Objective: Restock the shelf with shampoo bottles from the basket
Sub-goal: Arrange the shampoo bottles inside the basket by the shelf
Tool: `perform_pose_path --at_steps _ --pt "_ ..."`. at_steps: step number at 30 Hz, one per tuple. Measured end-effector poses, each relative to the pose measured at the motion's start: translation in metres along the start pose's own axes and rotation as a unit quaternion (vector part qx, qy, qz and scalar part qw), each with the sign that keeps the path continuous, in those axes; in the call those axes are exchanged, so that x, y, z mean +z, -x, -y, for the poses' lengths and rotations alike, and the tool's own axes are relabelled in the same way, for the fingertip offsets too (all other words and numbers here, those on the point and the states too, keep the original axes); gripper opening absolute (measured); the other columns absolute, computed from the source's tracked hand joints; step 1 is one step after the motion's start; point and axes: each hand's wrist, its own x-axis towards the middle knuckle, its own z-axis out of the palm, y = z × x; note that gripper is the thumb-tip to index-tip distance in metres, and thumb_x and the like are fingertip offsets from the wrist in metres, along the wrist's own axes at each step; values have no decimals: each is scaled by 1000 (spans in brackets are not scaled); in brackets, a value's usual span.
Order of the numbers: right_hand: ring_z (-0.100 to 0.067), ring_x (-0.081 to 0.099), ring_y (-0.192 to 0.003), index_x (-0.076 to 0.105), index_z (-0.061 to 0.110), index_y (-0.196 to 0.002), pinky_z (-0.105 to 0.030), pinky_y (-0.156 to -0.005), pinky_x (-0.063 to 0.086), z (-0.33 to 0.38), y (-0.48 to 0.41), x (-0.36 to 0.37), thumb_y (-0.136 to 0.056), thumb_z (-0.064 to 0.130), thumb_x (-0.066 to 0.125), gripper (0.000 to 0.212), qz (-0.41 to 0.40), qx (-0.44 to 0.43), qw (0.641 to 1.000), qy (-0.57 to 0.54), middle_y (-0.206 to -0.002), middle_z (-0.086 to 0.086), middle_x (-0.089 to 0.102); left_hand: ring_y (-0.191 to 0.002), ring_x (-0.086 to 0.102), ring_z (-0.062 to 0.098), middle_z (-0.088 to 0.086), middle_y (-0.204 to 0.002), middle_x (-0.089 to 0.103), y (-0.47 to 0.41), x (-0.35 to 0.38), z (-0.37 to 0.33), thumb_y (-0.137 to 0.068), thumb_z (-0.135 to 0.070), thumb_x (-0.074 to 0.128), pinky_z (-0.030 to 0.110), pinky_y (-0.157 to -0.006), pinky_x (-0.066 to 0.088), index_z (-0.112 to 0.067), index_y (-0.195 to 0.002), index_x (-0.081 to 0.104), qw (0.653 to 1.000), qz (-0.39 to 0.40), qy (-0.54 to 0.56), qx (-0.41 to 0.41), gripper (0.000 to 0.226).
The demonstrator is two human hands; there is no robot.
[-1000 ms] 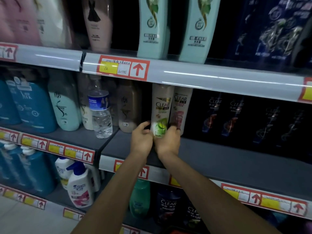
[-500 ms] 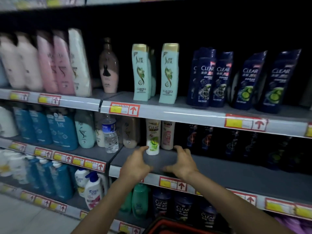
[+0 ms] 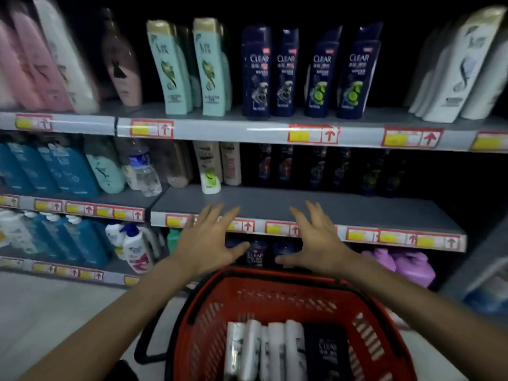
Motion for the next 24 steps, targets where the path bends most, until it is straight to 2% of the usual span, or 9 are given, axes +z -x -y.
perform_pose_path --at_steps 4,8,10,13,18,21,24 --pt "-32 -17 -156 -1 30 -163 -49 -127 3 -27 42 24 -70 75 75 128 31 -11 999 16 -169 -11 -14 -154 16 23 -3 -168 14 29 28 -21 -80 -81 37 50 -121 25 -40 -158 16 999 11 22 24 91" --pt "-32 -11 -156 -5 28 -163 -49 -127 8 -46 76 66 -75 70 74 125 153 -30 986 50 -169 -11 -12 -151 22 28 -1 -168 9 55 71 -33 -82 -79 42 50 -119 29 -41 -158 14 996 78 21 31 89" --pt "-34 -8 -156 -4 28 -162 -50 -126 11 -53 88 88 -76 67 75 123 225 -27 972 68 -168 -13 -8 -149 27 31 -1 -167 10 60 95 -37 -78 -82 37 52 -116 34 -41 -157 15 993 112 12 35 92" --pt "-37 1 -154 -2 22 -163 -51 -124 16 -54 98 115 -80 59 75 119 310 -36 941 132 -165 -14 2 -146 32 31 -2 -165 14 67 127 -47 -81 -77 45 52 -113 37 -40 -156 16 983 180 15 28 89" --pt "-39 12 -151 12 15 -161 -52 -120 26 -50 124 162 -89 45 68 96 355 -84 917 162 -164 -14 9 -139 42 31 -1 -160 24 83 179 -67 -86 -67 53 48 -103 46 -35 -157 17 961 277 11 25 87" --pt "-38 31 -142 29 14 -152 -49 -110 39 -49 135 187 -93 27 60 68 349 -114 914 171 -155 -17 28 -135 47 33 3 -161 25 92 215 -69 -85 -67 55 46 -98 48 -30 -159 11 943 333 1 -6 94" --pt "-35 45 -132 41 12 -144 -47 -99 50 -50 134 196 -98 13 50 47 329 -158 914 177 -147 -17 40 -130 52 38 9 -155 30 94 244 -73 -83 -71 57 46 -97 47 -24 -159 7 934 350 21 -73 103"
